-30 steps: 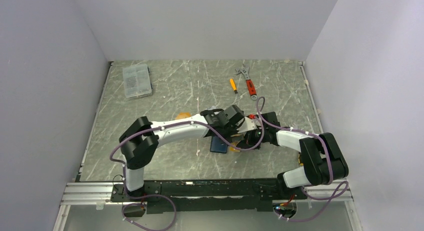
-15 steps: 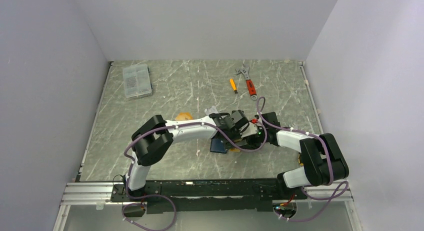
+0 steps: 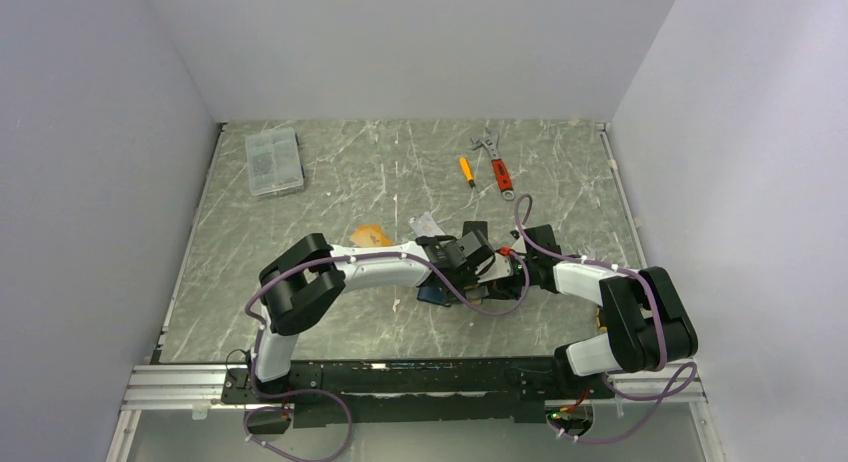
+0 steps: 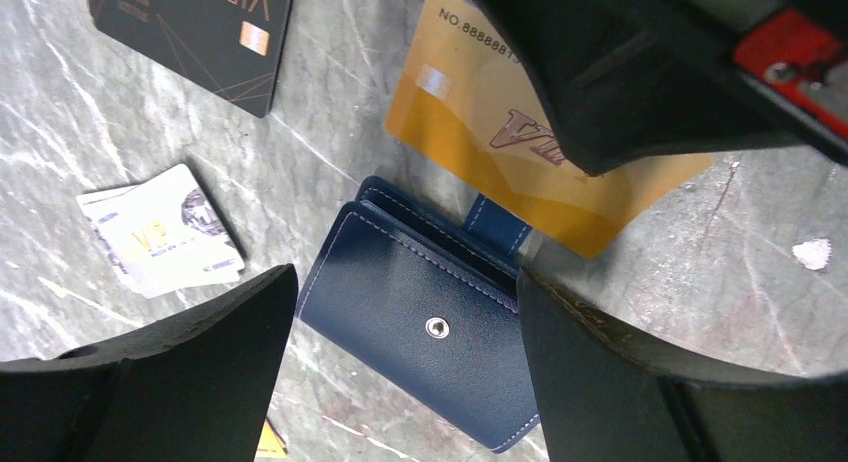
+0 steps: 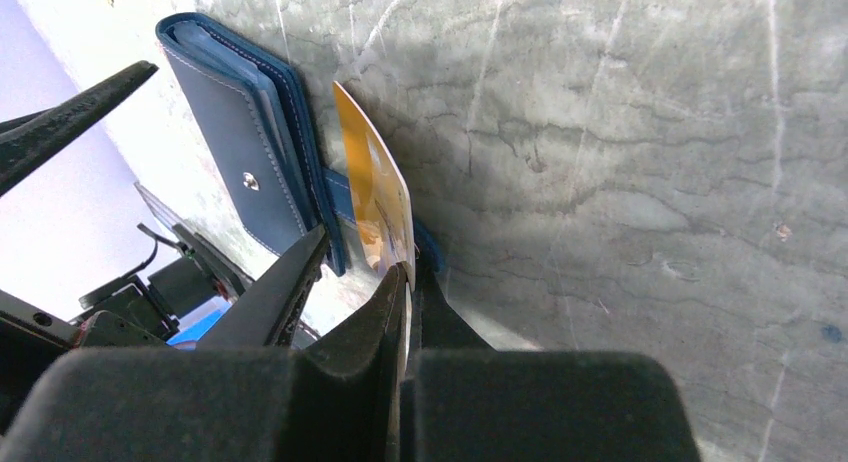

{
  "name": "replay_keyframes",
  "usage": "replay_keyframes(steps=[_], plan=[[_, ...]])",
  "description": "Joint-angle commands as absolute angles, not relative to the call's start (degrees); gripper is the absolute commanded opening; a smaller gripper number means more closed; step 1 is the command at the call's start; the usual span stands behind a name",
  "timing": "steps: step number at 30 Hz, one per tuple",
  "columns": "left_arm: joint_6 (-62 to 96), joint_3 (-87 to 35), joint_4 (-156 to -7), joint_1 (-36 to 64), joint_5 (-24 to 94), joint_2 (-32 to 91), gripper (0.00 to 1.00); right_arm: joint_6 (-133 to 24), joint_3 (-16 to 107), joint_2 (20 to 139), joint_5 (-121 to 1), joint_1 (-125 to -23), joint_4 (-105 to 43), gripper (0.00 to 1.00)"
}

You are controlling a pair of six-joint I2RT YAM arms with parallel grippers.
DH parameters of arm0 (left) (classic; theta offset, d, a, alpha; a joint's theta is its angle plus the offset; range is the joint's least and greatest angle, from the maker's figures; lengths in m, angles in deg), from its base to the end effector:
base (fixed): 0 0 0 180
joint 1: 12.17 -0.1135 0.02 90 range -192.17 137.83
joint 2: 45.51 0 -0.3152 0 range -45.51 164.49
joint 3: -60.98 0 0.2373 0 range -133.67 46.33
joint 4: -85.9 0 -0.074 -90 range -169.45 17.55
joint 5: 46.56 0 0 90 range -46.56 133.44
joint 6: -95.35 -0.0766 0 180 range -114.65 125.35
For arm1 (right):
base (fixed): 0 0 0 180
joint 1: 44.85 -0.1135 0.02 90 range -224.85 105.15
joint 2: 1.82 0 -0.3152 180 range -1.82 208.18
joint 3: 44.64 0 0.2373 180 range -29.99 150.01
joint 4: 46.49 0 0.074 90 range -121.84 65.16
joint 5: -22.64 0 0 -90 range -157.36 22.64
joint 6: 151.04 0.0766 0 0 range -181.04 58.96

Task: Put the credit cards into the card holder
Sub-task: Open the card holder at the center of the board.

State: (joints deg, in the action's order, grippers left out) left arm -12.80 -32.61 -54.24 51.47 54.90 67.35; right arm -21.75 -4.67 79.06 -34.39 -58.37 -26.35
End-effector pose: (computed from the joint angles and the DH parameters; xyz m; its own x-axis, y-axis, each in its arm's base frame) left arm 0.2103 -0.3901 0.1977 -0.1027 0.8948 -0.4344 0.9102 0.2607 0.3219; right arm 0.2006 0.0911 0.1483 -0.9449 0.3192 -0.0731 0.1887 0.7132 0.6751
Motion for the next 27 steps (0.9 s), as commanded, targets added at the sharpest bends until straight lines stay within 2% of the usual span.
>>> replay_keyframes(steps=[1,27], plan=[[-15.2,-32.2,-53.7,51.5,59.0,63.6,0.86,-23.9,-7.5,80.2,-47.1,-57.6,-20.6,0.00],[-17.8,-26.8,-52.9,48.2,61.4,56.0,0.85,-23.6,-7.8,79.3,-47.9,-57.6,-20.6,0.00]])
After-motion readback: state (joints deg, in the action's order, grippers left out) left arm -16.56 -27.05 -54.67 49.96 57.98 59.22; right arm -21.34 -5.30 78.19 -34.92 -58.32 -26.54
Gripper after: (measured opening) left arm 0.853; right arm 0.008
